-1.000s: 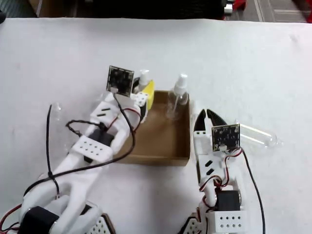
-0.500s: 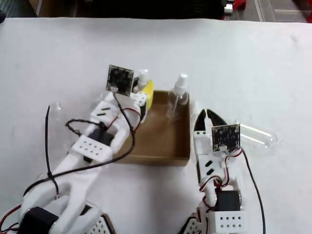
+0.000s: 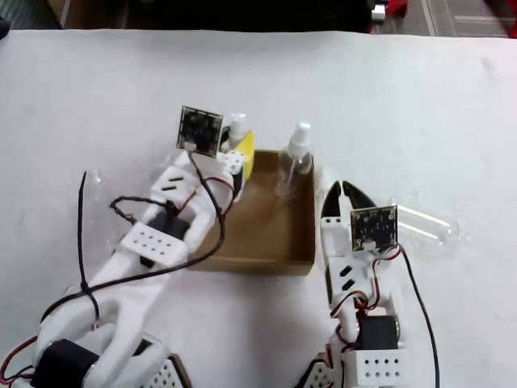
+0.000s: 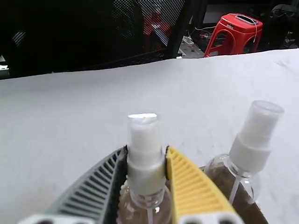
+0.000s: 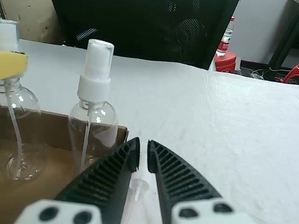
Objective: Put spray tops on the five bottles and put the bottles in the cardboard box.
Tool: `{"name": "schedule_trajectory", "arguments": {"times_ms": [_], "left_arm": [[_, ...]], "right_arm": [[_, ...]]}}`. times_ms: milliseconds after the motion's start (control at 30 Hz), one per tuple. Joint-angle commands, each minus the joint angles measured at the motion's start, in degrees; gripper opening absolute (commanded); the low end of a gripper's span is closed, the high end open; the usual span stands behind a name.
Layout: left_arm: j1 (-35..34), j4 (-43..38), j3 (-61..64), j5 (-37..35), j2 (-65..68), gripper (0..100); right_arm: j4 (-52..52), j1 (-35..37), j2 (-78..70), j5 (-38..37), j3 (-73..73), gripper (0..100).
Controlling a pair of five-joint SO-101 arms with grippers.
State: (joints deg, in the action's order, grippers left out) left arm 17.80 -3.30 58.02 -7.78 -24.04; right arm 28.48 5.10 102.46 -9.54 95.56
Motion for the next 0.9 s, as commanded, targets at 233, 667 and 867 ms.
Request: {"name": "schedule_trajectory", "arguments": {"times_ms": [233,667,867], "left_arm": [[-1.4,-3.0,1.6,2.1,-0.4,2],[-1.4,15.6,-7.4,9.1,-0.4,25],[-1.0,16.5,-8.6,8.8,-0.6,24]], "right_arm": [[-1.4,0.0,0.7,-0.6,1.3,1.5],[-1.4,0.2,0.7,-0.6,1.3,1.5],[-1.4,0.1,0.7,-0.6,1.3,1.5]]}}
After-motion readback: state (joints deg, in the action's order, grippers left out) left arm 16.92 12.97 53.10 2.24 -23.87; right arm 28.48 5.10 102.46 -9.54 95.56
